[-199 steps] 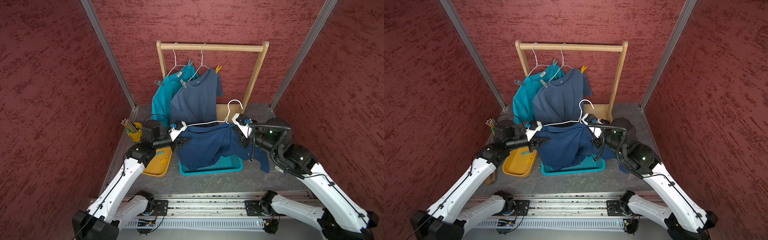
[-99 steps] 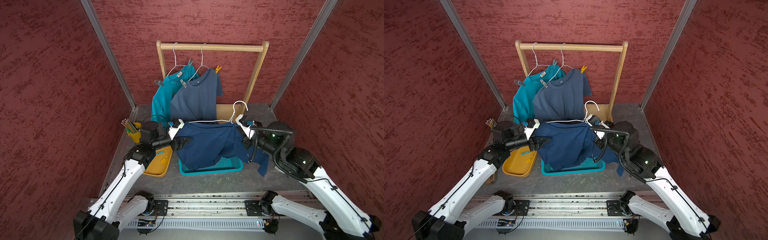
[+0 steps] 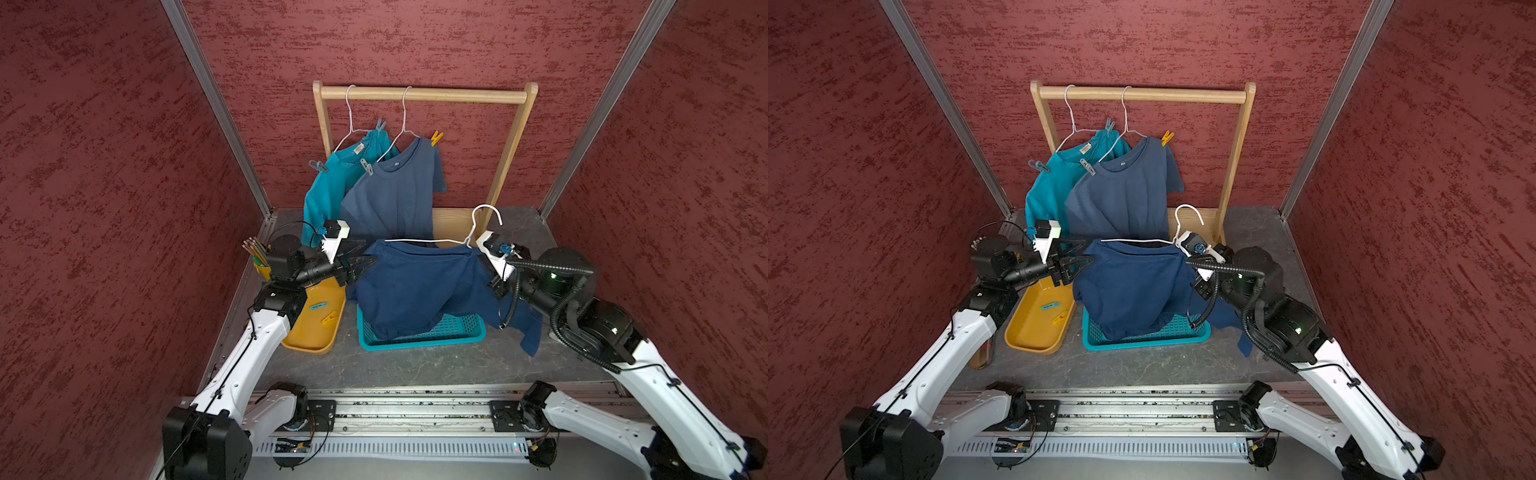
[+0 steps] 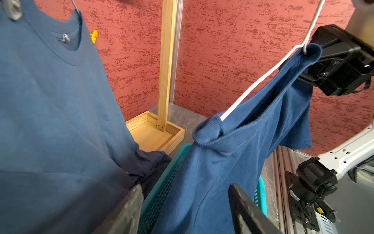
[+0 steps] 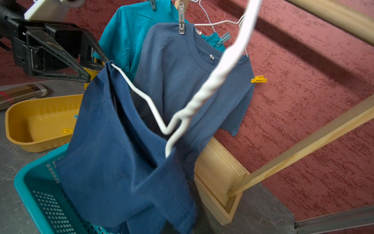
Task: Remove the clothespins securing t-shirts to the hanger
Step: Remove the T-shirt from the hanger.
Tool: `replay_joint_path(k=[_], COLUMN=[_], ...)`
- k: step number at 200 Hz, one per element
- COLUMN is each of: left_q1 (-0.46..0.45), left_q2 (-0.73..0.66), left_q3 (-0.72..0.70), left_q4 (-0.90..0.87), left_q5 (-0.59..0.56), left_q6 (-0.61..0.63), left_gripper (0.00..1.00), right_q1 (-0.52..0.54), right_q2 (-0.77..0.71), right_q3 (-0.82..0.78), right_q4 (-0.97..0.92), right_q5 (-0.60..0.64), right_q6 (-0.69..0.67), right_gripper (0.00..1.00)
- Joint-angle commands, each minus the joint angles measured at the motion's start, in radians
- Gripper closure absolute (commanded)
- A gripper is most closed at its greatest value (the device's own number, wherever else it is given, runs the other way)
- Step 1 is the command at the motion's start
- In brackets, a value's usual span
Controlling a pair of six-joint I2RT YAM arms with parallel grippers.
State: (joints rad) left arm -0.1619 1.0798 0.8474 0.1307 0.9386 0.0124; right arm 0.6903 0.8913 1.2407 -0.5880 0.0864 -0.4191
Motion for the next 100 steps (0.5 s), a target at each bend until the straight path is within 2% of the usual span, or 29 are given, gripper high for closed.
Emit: replay_joint_path(k=[1, 26, 40, 72, 100], left_q1=[0.004, 0.001, -0.001, -0.002, 0.0], left_q2=[0.026, 0.045, 0.048, 0.067, 0.076], left_q3=[0.019, 0.02, 0.012, 0.001, 0.015], left_q4=[0.059, 0.066, 0.071, 0.095, 0.055], left_q5=[0.077, 0.095, 0.094, 0.076, 0.052], left_q6=[-0.054, -0.075, -0.076, -0.104, -0.11], left_gripper=[0.39, 0.5, 0.6, 1.0, 1.0], right_q1=[0.002, 0.001, 0.002, 0.002, 0.002], right_q2=[-0.009, -0.008, -0.005, -0.006, -0.015], right_q3=[-0.001, -0.009, -0.005, -0.001, -0.02], right_q4=[0.066, 0.087, 0.09, 0.099, 0.13], right_q5=[0.0, -0.006, -0.009, -0.009, 0.009], right_q6=[0.002, 0.006, 0.011, 0.026, 0.04], right_gripper=[1.0, 1.0, 1.0, 1.0, 1.0])
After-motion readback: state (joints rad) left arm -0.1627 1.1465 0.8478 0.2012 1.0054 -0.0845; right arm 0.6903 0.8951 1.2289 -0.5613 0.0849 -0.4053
